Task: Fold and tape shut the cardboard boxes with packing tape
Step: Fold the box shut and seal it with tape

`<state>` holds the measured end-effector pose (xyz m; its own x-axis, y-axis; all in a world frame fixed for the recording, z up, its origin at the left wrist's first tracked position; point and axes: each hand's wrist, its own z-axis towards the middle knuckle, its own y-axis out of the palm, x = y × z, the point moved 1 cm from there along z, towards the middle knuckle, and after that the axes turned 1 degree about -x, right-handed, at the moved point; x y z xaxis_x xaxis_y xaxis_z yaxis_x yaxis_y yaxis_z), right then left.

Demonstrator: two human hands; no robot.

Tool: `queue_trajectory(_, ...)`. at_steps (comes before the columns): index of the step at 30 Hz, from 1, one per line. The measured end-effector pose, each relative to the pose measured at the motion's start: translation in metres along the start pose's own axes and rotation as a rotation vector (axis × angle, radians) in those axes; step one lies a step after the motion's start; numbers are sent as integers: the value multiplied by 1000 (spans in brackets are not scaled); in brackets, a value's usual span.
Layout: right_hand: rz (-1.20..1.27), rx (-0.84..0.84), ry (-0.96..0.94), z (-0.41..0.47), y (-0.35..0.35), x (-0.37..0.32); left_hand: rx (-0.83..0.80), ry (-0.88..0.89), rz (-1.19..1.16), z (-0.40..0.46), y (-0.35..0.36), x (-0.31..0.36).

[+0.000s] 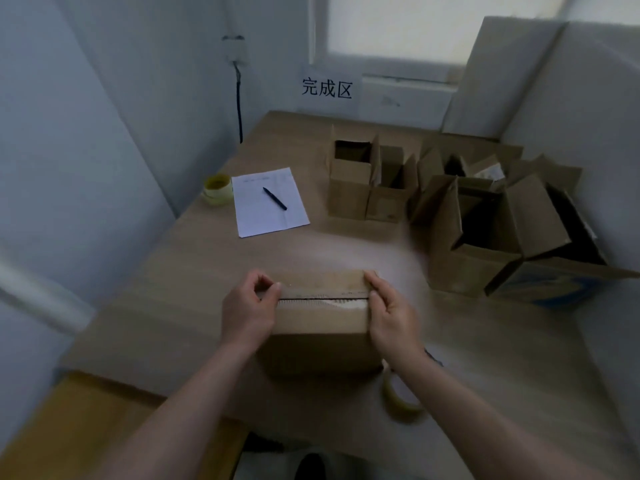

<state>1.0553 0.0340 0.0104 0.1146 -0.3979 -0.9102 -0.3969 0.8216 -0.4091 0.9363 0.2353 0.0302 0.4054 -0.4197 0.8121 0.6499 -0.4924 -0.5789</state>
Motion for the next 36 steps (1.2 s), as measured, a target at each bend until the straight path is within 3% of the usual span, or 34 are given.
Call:
queue_trajectory(8,-28,73,80,37,-1,28,-233,56,38,38,38,-2)
queue_trajectory(15,-83,78,39,20,3,43,-179,151,68,29,52,-21)
queue_trajectory(17,-110,69,31,20,2,39,-195,202,234,30,51,-14)
queue_trajectory(19,-140,78,24,20,1,39,-150,388,529,25,54,-1)
queue_trajectory(21,-157,91,17,20,2,41,-219,547,618,11,66,12)
queue_trajectory(24,-145,77,4,22,3,40,-345,554,493,-11,83,17)
queue_trajectory(29,108,-40,-9,7,-33,48,-345,504,427,-3,83,14)
queue_trajectory(32,-239,-10,-204,-29,-81,82,-324,536,449,-6,84,17)
queue_trajectory(36,-808,-465,-436,-71,-105,126,-298,543,465,-8,84,20)
